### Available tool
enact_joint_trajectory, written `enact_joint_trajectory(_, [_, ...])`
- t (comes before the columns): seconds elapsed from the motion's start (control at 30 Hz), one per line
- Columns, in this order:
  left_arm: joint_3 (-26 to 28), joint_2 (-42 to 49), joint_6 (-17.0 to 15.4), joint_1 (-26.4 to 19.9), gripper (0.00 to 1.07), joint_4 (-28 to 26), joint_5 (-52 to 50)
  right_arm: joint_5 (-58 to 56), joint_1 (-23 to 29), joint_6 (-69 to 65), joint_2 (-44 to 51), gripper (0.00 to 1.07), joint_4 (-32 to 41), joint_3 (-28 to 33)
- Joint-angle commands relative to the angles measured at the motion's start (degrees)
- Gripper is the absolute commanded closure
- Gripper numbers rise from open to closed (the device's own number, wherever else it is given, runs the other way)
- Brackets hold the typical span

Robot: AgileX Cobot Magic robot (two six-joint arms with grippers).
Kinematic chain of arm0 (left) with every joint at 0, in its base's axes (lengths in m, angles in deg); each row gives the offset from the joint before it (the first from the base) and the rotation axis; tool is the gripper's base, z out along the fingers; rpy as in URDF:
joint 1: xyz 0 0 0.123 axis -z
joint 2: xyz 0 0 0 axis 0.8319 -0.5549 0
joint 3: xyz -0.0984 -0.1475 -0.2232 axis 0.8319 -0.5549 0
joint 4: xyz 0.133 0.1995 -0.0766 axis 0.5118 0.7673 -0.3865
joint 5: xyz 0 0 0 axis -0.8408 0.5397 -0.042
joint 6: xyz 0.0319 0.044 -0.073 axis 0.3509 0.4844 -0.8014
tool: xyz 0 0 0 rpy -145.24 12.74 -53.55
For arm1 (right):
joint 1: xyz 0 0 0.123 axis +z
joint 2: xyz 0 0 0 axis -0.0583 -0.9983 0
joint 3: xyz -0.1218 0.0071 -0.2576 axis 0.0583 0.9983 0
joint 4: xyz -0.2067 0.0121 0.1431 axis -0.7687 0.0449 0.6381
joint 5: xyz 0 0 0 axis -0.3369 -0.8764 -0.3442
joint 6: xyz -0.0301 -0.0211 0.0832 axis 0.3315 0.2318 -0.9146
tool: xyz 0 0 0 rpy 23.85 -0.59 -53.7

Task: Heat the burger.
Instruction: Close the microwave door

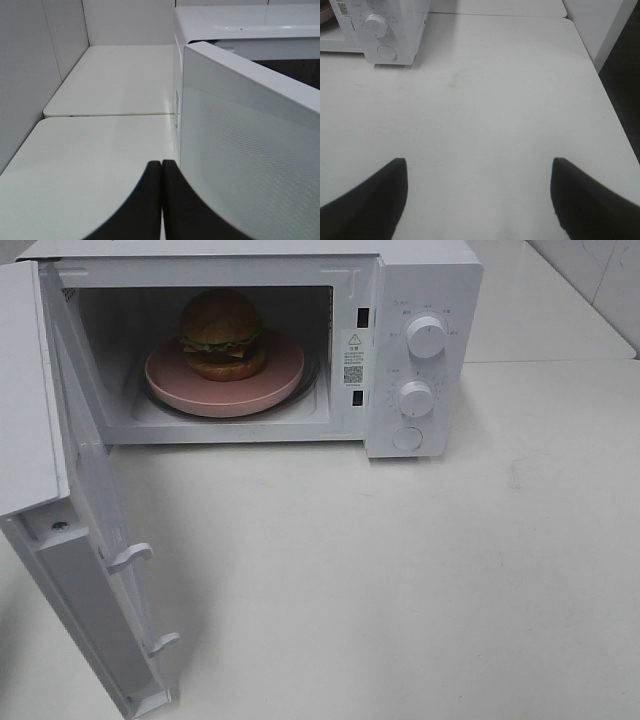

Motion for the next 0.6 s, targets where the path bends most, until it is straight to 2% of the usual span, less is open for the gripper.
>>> enact_joint_trajectory(0.03, [-3.09,-3.84,-0.46,-0.11,1.07,-0.40,-11.00,0.23,-0.40,0.40,1.49,0.32,0.00,0.06])
enact_joint_trajectory(0.3, [-3.15,-13.98,-2.35,-0.11,1.07,1.78,-17.82,0.23,-0.40,0.46,1.49,0.32,0.00,0.06])
enact_joint_trajectory(0.37, [-3.15,-18.85,-4.93,0.06,1.07,4.35,-21.37,0.23,-0.40,0.46,1.49,0.32,0.00,0.06])
enact_joint_trajectory(0.4, [-3.15,-18.85,-4.93,0.06,1.07,4.35,-21.37,0.23,-0.40,0.46,1.49,0.32,0.00,0.06])
enact_joint_trajectory(0.47, [-3.09,-24.69,-9.00,0.23,1.07,10.31,-27.50,0.23,-0.40,0.46,1.49,0.32,0.00,0.06])
enact_joint_trajectory(0.53, [-3.09,-26.24,-10.26,0.40,1.07,11.75,-28.82,0.23,-0.40,0.46,1.49,0.32,0.00,0.06])
enact_joint_trajectory(0.57, [-3.09,-28.76,-12.89,0.40,1.07,14.78,-31.63,0.23,-0.40,0.46,1.49,0.32,0.00,0.06])
enact_joint_trajectory(0.6, [-3.09,-28.76,-12.89,0.40,1.07,14.78,-31.63,0.23,-0.40,0.46,1.49,0.32,0.00,0.06])
